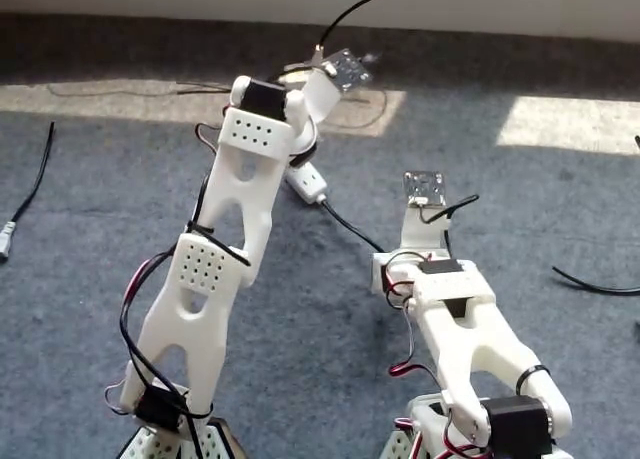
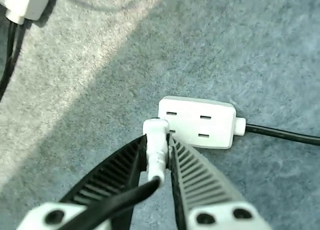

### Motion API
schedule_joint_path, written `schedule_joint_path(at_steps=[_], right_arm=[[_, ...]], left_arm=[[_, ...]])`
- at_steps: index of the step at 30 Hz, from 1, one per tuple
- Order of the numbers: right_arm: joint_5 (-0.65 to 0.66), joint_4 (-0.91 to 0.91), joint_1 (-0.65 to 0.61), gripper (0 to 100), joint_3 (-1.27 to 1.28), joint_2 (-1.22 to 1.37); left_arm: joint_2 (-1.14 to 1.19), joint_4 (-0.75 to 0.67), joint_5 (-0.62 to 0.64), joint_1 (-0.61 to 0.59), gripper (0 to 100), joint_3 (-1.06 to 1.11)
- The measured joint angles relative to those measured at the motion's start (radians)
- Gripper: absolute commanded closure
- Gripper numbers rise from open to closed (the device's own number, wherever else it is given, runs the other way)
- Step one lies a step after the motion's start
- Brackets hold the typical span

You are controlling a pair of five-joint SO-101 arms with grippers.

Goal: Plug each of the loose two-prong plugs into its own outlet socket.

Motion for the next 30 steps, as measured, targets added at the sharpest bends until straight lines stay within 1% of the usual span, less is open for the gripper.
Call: schedule_joint_path(at_steps=[6, 14, 19, 26, 30], right_arm=[[0.000, 0.000, 0.000, 76.4, 0.000, 0.000], [0.000, 0.000, 0.000, 76.4, 0.000, 0.000], [0.000, 0.000, 0.000, 76.4, 0.000, 0.000], [0.000, 0.000, 0.000, 76.4, 0.000, 0.000], [0.000, 0.000, 0.000, 76.4, 0.000, 0.000]], left_arm=[[0.000, 0.000, -0.002, 0.011, 100, -0.061], [0.002, 0.000, -0.002, 0.006, 100, -0.058], [0.002, 0.003, -0.002, 0.031, 100, -0.052], [0.002, 0.003, 0.044, 0.046, 100, -0.052], [0.002, 0.003, 0.048, 0.041, 100, -0.005]])
